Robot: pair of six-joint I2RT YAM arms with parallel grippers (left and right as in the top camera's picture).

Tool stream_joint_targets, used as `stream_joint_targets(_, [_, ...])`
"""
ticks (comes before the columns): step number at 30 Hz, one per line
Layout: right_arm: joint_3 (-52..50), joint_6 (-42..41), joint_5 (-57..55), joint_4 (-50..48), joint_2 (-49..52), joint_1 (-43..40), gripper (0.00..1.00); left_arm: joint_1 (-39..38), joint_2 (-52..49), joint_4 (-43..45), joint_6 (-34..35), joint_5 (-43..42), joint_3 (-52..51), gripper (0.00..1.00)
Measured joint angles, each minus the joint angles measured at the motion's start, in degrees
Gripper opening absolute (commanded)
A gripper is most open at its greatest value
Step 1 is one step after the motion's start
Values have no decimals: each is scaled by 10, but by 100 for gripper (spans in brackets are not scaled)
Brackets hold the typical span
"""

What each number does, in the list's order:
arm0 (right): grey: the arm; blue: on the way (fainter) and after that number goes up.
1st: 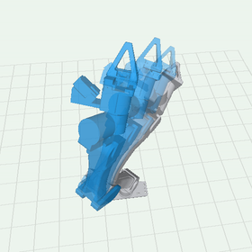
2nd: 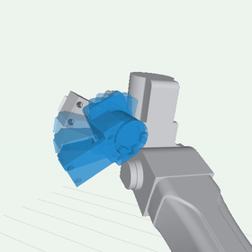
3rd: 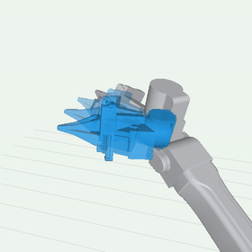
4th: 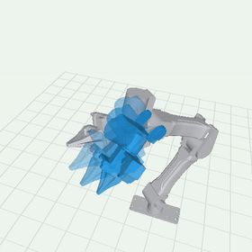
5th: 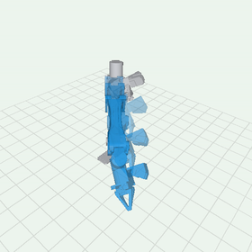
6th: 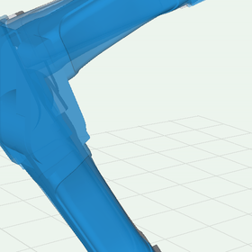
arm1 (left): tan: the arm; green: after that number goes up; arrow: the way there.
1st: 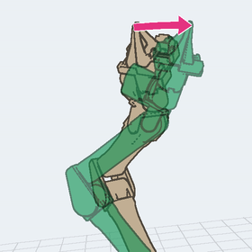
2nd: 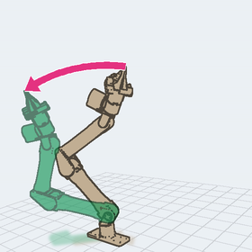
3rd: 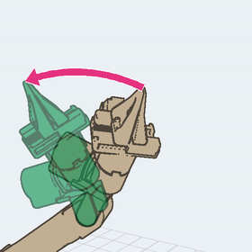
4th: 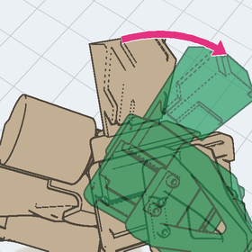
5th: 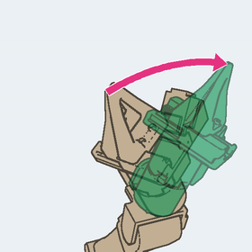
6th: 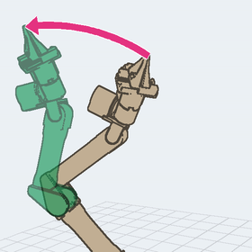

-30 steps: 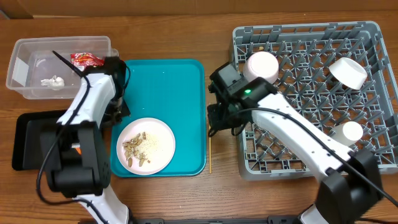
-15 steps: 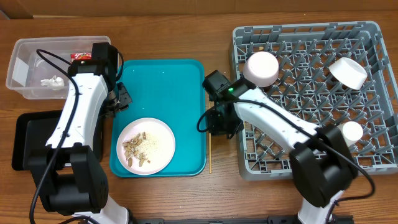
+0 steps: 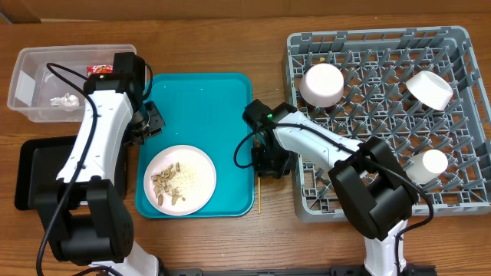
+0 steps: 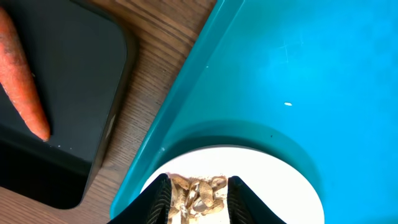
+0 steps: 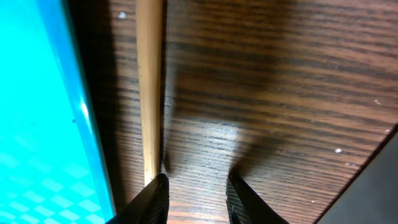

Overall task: Sort waste into correct bins and load items into the dishwasher
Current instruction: 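Grasp the second chopstick beside the teal tray with the right gripper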

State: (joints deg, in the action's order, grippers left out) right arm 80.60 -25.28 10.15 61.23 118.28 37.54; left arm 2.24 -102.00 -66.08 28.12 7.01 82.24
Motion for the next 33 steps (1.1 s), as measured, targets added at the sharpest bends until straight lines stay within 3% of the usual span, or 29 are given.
stream_joint_targets(19, [11, 0, 27, 50, 3, -11, 33, 0, 0, 1, 0, 0, 0, 34])
stream_joint_targets(33, [14, 0, 51, 22, 3, -11, 33, 0, 0, 1, 0, 0, 0, 35])
